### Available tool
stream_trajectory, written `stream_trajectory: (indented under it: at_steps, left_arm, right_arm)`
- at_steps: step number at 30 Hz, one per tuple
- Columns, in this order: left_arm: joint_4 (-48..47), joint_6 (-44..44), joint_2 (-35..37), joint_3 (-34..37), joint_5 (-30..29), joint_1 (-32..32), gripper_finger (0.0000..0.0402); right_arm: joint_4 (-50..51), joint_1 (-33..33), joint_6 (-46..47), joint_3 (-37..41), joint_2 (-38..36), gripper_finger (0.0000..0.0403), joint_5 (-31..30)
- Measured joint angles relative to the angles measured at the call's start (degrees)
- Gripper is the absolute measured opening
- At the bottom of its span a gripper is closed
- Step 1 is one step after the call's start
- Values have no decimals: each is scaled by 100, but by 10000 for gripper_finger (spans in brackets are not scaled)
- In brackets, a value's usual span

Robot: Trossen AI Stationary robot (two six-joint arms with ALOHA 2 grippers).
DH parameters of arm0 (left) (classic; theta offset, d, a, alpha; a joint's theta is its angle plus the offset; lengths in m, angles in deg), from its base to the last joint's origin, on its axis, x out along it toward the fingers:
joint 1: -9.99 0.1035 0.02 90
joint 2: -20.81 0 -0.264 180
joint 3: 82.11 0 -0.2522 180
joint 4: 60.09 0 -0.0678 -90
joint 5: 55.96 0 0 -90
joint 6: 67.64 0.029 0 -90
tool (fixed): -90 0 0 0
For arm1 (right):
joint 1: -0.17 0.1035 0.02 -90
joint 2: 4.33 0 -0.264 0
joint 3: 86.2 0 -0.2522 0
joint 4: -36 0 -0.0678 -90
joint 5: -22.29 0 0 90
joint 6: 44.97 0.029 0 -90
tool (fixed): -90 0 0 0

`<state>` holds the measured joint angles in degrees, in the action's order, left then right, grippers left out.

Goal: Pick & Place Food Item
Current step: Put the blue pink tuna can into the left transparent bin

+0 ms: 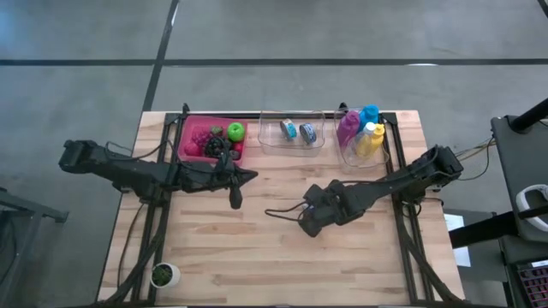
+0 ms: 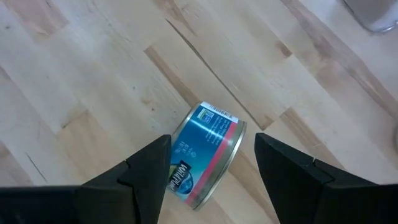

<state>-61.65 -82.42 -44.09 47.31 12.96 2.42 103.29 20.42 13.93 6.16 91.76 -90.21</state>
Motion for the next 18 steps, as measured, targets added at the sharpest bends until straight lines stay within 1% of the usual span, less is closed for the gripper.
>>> stream_trajectory:
  at_steps: [3, 7, 10, 18]
  left_arm:
    - [0, 31, 0, 0, 244, 2, 3]
    - [-1, 402, 0, -1, 758, 0, 3]
    - [-2, 564, 0, -2, 1020, 0, 3]
    - [-2, 583, 0, -2, 1063, 0, 3]
  right_arm:
    - [-14, 0, 0, 2, 0, 228, 0]
    - [-21, 0, 0, 2, -2, 228, 0]
    - [-30, 0, 0, 2, -2, 228, 0]
    - [-36, 0, 1, 4, -2, 228, -2]
